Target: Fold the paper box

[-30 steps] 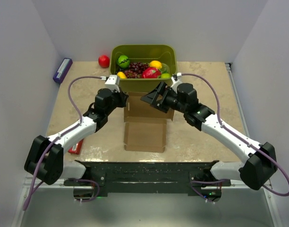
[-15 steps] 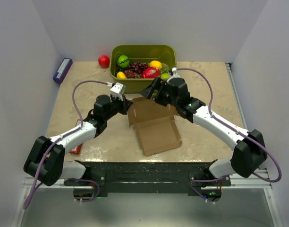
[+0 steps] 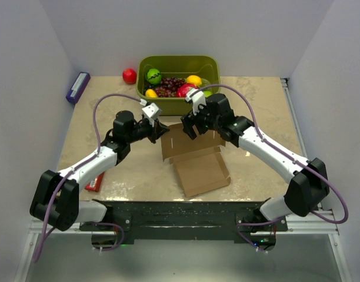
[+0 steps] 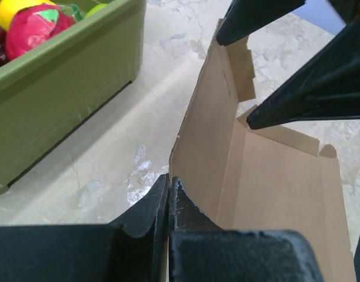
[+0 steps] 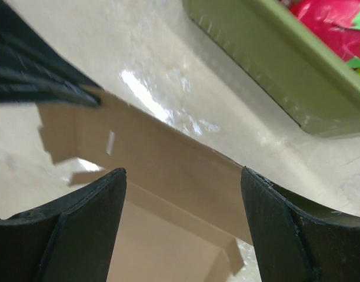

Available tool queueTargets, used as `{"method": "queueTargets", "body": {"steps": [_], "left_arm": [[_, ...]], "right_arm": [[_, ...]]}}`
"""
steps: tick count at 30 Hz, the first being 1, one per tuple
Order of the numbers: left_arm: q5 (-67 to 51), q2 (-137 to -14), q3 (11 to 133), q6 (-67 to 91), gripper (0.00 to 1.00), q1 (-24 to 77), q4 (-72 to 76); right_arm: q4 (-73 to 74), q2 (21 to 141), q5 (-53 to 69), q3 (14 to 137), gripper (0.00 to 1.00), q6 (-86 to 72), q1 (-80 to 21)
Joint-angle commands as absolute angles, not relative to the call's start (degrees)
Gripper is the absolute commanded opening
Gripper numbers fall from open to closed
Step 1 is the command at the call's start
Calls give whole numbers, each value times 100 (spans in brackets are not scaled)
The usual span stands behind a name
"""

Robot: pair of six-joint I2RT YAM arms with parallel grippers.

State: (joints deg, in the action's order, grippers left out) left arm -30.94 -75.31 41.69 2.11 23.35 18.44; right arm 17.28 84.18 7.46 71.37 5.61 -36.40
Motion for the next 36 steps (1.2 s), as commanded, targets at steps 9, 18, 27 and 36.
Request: {"method": "queueTargets", "body": {"steps": [9, 18, 27, 36], "left_arm": [[-4061, -7638, 4807, -457, 0, 2224, 1151], [-4342, -7708, 4983, -571, 0, 2215, 888], [-4500, -7734, 5220, -668, 0, 2215, 572], [-4491, -7840, 5492, -773, 0, 2206, 396]], "right_arm": [[1292, 8498, 1933, 7189, 79, 2794, -3287], [1731, 8780, 2653, 7470, 71, 3331, -2918], [2258, 9325, 2908, 7963, 61, 3612, -2927], [2347, 9237, 3506, 7778, 35, 3525, -2918]]}}
